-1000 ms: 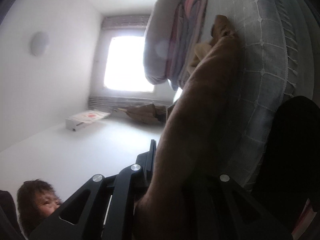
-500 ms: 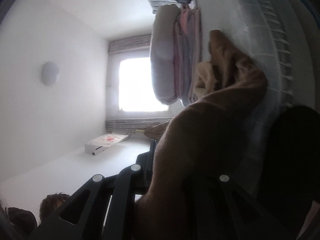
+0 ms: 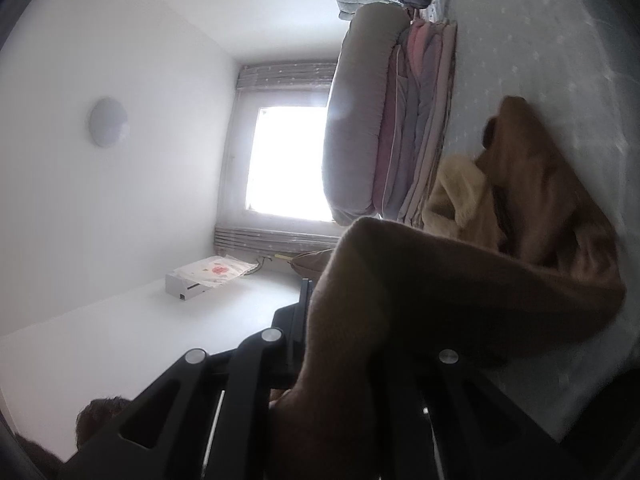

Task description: Fold large clothes

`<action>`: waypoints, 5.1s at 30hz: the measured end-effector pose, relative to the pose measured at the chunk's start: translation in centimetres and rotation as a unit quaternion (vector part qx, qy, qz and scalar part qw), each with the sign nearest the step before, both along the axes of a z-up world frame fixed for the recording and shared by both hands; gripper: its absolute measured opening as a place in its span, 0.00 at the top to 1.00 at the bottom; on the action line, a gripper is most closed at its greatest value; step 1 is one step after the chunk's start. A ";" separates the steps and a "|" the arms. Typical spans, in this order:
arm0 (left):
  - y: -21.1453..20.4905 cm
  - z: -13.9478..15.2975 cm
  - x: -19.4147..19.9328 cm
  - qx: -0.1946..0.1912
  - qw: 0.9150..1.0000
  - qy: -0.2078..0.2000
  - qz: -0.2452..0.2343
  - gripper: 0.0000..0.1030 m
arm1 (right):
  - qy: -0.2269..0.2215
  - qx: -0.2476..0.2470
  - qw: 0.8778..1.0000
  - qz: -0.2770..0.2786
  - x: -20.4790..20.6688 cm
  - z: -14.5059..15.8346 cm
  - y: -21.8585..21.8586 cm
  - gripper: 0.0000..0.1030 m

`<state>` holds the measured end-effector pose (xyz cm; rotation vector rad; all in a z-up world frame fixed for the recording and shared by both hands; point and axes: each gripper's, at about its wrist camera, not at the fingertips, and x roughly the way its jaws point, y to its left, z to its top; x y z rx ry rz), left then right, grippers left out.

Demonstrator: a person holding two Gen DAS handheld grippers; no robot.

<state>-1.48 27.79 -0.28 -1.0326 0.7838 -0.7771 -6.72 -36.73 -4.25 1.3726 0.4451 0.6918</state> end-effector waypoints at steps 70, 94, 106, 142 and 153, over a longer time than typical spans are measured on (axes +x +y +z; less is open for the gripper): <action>-15.4 -8.2 30.9 0.245 0.965 0.064 -0.064 0.36 | 0.194 -0.097 0.976 0.033 35.8 -8.8 4.7 0.25; -14.5 -10.3 28.1 0.261 0.963 0.034 -0.060 0.27 | 0.211 -0.170 0.963 0.017 38.8 -9.6 -0.4 0.21; -14.6 -8.8 20.6 0.217 0.973 -0.057 -0.047 0.25 | 0.181 -0.234 0.942 0.159 35.6 -13.0 5.8 0.25; -4.9 -13.2 1.0 0.240 0.969 0.050 0.036 0.20 | 0.154 -0.557 0.809 0.110 7.3 -7.2 3.6 0.68; -8.3 -10.2 2.6 0.409 0.912 0.011 0.009 0.81 | 0.131 -0.645 0.752 0.037 6.6 -3.8 7.0 0.79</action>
